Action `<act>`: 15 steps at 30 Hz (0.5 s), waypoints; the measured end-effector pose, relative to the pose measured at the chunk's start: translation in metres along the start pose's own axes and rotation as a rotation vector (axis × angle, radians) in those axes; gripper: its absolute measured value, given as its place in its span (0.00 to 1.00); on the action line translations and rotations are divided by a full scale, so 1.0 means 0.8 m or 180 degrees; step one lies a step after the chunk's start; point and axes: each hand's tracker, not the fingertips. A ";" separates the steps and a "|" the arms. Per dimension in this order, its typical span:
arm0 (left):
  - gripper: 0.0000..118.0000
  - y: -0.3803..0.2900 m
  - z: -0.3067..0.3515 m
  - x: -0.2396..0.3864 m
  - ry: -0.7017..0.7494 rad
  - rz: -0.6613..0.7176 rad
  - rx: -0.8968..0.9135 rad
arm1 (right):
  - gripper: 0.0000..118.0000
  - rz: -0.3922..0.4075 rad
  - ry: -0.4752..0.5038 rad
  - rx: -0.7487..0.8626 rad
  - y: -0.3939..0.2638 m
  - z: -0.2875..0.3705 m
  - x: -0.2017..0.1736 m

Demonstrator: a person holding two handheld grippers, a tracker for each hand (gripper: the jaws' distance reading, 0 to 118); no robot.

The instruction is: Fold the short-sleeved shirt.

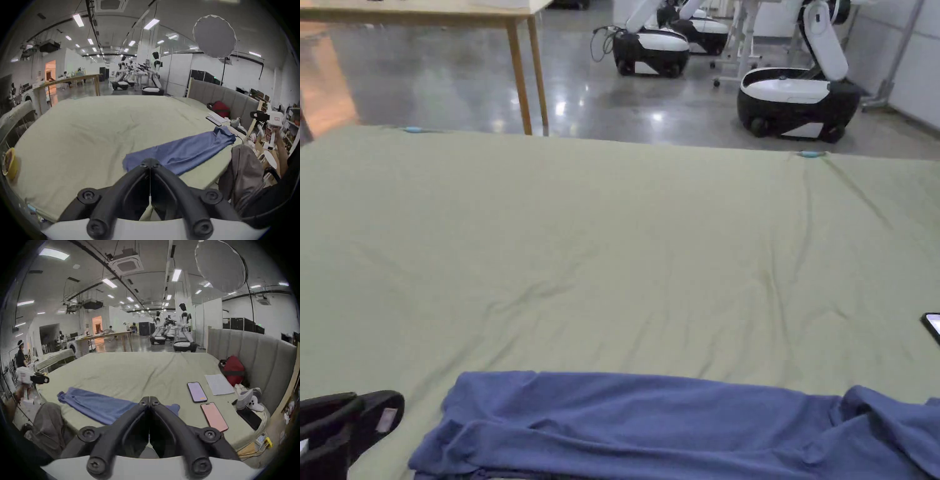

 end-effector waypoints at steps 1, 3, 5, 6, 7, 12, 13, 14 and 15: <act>0.09 -0.005 -0.010 -0.008 0.0001 0.0162 -0.0100 | 0.00 0.0019 0.0020 0.0008 0.001 -0.001 -0.003; 0.84 -0.019 -0.038 -0.031 -0.0259 0.0740 -0.0381 | 0.00 0.0047 0.0062 0.0000 0.003 0.001 -0.011; 0.99 -0.047 -0.078 -0.052 -0.0717 0.1244 -0.0615 | 0.00 0.0055 0.0094 -0.0016 0.002 0.006 -0.022; 1.00 -0.055 -0.091 -0.069 -0.0948 0.1479 -0.0495 | 0.00 0.0077 0.0115 -0.0026 0.001 0.008 -0.024; 1.00 -0.062 -0.108 -0.078 -0.1063 0.1714 -0.0465 | 0.00 0.0095 0.0127 -0.0052 0.002 0.010 -0.025; 1.00 -0.096 -0.163 -0.085 -0.1099 0.2028 -0.0767 | 0.00 0.0128 0.0086 -0.0010 0.005 0.022 -0.029; 1.00 -0.101 -0.171 -0.082 -0.1198 0.2036 -0.0909 | 0.00 0.0120 0.0087 0.0009 0.008 0.022 -0.030; 0.99 -0.102 -0.176 -0.096 -0.1239 0.1983 -0.0801 | 0.00 0.0109 0.0086 0.0050 0.011 0.023 -0.031; 0.99 -0.095 -0.180 -0.095 -0.1429 0.1935 -0.0702 | 0.00 0.0099 0.0114 0.0078 0.014 0.023 -0.031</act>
